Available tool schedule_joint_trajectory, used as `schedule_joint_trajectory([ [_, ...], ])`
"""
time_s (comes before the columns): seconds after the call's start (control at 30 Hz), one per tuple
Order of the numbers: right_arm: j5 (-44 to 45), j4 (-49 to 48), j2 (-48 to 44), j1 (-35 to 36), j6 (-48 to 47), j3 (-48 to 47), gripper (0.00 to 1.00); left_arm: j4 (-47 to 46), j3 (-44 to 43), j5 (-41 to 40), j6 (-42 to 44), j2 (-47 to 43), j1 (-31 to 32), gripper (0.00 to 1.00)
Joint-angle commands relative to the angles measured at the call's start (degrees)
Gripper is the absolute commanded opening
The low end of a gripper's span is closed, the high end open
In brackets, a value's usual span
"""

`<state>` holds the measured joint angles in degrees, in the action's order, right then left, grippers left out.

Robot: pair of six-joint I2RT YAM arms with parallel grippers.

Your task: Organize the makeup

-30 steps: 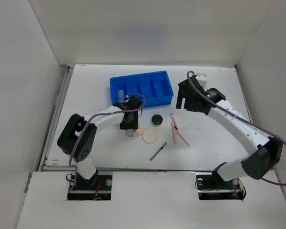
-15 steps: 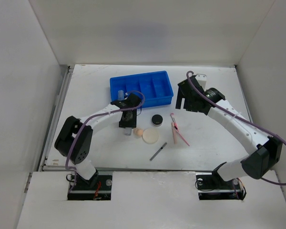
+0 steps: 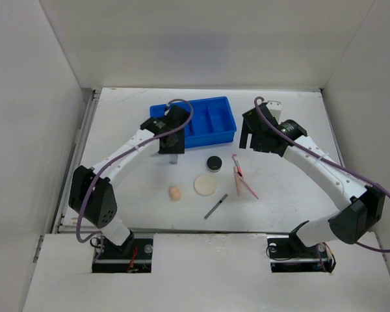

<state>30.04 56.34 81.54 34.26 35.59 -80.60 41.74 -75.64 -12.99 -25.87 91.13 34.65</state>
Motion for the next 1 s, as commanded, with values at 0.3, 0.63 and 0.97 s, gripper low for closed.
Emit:
schedule_joint_trajectory([
  [0.3,0.63,-1.49,-0.33,0.54,-0.17,-1.05,1.00,6.77,-36.23,0.07,5.21,19.33,-12.76,0.02],
  [0.63,1.16,0.18,-1.38,0.54,0.35,-1.58,1.00,6.78,-43.02,0.16,4.86,28.49,-15.93,0.96],
  [0.97,0.63,-0.43,-0.33,0.54,0.35,-1.58,1.00,3.62,-19.52,-3.79,1.62,6.54,-15.93,0.84],
])
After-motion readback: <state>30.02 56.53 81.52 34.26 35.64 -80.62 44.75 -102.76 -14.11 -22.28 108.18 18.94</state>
